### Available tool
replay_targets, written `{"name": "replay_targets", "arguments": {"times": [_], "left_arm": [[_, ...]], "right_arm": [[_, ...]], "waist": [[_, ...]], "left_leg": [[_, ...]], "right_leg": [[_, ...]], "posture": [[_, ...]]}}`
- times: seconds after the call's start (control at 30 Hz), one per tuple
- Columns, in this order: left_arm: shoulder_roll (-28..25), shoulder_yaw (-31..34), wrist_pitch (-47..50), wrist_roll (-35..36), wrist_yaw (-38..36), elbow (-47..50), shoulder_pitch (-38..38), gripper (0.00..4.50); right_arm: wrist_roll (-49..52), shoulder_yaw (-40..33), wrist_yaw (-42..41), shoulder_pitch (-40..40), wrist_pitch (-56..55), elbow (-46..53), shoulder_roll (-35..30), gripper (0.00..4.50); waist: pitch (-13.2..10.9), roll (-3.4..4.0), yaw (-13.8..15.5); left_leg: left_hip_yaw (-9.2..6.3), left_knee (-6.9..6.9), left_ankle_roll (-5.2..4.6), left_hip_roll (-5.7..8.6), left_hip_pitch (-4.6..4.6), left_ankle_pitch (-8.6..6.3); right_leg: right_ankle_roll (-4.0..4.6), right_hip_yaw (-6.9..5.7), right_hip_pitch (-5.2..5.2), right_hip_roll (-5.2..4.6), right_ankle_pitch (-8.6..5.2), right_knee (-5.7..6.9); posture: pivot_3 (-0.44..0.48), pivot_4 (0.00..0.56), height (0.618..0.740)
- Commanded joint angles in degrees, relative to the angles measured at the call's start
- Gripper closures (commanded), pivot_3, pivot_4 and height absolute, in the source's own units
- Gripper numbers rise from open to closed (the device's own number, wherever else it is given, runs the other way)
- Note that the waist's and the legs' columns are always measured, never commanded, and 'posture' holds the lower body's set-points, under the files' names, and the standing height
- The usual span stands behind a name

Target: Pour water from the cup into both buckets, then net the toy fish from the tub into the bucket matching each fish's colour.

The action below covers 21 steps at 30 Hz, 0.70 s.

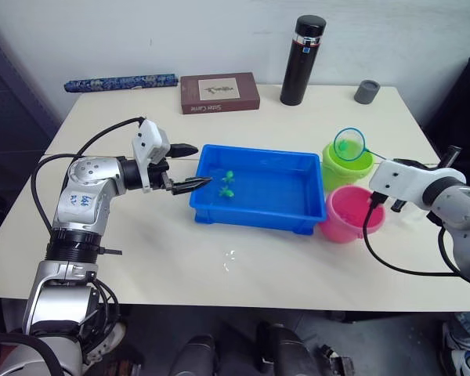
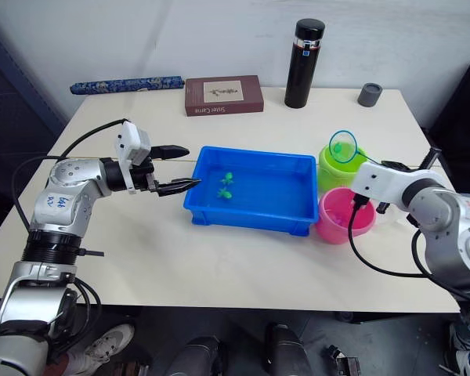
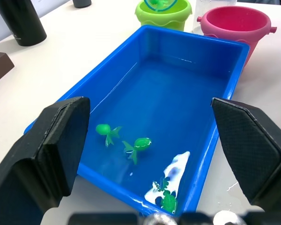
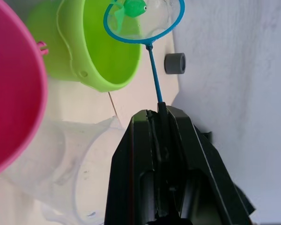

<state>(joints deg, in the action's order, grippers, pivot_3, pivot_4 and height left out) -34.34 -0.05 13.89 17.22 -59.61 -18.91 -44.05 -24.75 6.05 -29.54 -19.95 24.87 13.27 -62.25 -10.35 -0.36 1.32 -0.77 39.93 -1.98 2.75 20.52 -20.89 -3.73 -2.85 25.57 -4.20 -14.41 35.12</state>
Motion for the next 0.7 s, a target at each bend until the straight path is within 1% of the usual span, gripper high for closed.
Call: {"name": "replay_targets", "arguments": {"times": [0.03, 0.27, 0.43, 0.53, 0.7], "left_arm": [[-0.16, 0.59, -0.59, -0.05, -0.29, 0.98, -0.62, 0.05], [-0.74, 1.02, -0.12, 0.21, -0.23, 2.16, 0.52, 0.05], [-0.70, 1.07, 0.10, 0.25, -0.03, 2.59, 0.80, 0.05], [-0.65, 1.06, 0.16, 0.28, -0.03, 2.68, 0.88, 0.05], [-0.67, 1.09, 0.24, 0.33, -0.08, 2.60, 0.79, 0.05]], "right_arm": [[-5.42, 0.70, 0.93, -1.59, -2.32, -0.94, -0.74, 4.50], [-14.97, 2.43, 4.43, -2.09, -8.81, -4.33, -2.22, 4.50], [-20.16, 1.55, 5.77, 0.06, -12.67, -4.44, -3.76, 4.50], [-23.30, 0.47, 6.90, 2.26, -14.29, -3.37, -4.79, 4.50], [-26.78, -2.51, 6.45, 7.45, -13.87, 0.68, -4.56, 4.50]], "waist": [[0.00, 0.00, 0.00], [0.00, 0.00, -0.02], [0.00, 0.00, -0.03], [0.00, 0.00, -0.02], [0.00, 0.00, 0.02]], "left_leg": [[0.00, 0.00, 0.00, 0.00, 0.00, 0.00], [0.00, 0.00, 0.00, 0.00, 0.00, 0.00], [0.00, 0.00, 0.00, -0.01, 0.00, 0.00], [0.01, 0.01, 0.01, 0.00, 0.00, 0.00], [0.02, 0.02, 0.01, 0.00, 0.00, 0.00]], "right_leg": [[0.00, 0.00, 0.00, 0.00, 0.00, 0.01], [0.00, 0.00, 0.00, 0.02, 0.00, 0.13], [0.00, 0.00, 0.00, 0.03, 0.00, 0.19], [0.00, 0.01, 0.00, 0.03, 0.00, 0.21], [0.00, 0.01, 0.00, 0.04, 0.00, 0.23]], "posture": [[0.000, 0.150, 0.739], [0.000, 0.150, 0.739], [0.000, 0.150, 0.739], [0.000, 0.150, 0.739], [0.000, 0.150, 0.739]]}}
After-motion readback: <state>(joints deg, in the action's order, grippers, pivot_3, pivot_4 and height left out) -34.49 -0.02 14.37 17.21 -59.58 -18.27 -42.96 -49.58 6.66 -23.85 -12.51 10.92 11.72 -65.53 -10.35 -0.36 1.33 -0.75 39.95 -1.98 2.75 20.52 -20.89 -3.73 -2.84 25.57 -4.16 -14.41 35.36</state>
